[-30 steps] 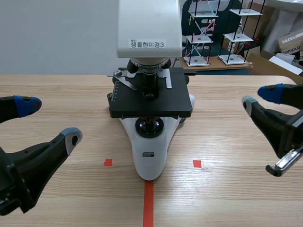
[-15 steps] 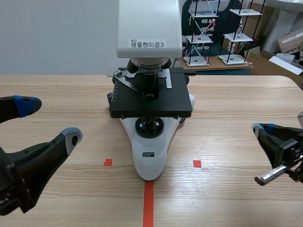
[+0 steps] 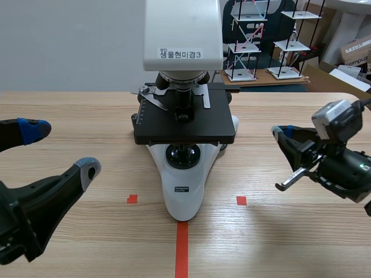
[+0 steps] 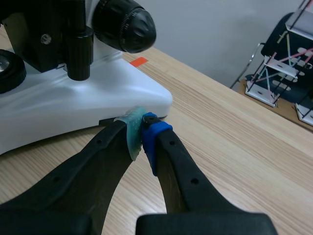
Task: Point at the stage knob
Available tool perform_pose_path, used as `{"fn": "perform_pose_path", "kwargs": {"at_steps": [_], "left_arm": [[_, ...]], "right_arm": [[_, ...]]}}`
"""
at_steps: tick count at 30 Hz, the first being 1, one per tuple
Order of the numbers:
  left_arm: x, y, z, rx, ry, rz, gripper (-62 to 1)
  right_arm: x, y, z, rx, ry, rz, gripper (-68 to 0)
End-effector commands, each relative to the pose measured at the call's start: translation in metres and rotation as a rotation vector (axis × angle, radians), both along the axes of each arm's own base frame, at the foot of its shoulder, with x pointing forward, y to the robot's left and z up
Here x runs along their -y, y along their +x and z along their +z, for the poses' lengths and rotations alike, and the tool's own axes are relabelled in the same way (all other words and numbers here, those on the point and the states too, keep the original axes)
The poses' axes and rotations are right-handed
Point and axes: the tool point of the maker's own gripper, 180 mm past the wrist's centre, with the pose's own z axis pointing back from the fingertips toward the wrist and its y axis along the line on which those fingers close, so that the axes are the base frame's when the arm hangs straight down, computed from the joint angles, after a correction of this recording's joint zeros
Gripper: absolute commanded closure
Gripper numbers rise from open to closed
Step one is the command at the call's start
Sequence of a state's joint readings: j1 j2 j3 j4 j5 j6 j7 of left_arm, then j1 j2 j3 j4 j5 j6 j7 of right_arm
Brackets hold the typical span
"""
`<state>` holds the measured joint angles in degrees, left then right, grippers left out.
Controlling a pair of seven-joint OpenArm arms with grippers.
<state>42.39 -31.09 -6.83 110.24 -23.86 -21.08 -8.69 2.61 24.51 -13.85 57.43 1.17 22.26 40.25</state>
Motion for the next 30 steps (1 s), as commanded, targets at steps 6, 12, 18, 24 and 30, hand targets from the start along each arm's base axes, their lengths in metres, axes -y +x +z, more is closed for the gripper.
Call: {"fn": "perform_pose_path", "kwargs": {"at_steps": [6, 12, 18, 24, 30], "left_arm": [[0.0, -0.001, 0.002, 0.001, -0.013, 0.008, -58.1], [0.0, -0.001, 0.002, 0.001, -0.013, 0.008, -58.1], [0.0, -0.001, 0.002, 0.002, -0.013, 0.008, -58.1], [0.0, -0.001, 0.002, 0.002, -0.014, 0.008, -58.1], [0.0, -0.001, 0.002, 0.002, -0.014, 0.008, -58.1]], "right_arm": [[-0.032, 0.017, 0.019, 0.075, 0.016, 0.065, 0.0], [-0.044, 0.018, 0.019, 0.072, 0.014, 0.089, 0.0], [-0.043, 0.018, 0.017, 0.067, 0.01, 0.087, 0.0], [-0.043, 0.018, 0.017, 0.066, 0.009, 0.087, 0.0], [-0.043, 0.018, 0.017, 0.066, 0.009, 0.086, 0.0]]}}
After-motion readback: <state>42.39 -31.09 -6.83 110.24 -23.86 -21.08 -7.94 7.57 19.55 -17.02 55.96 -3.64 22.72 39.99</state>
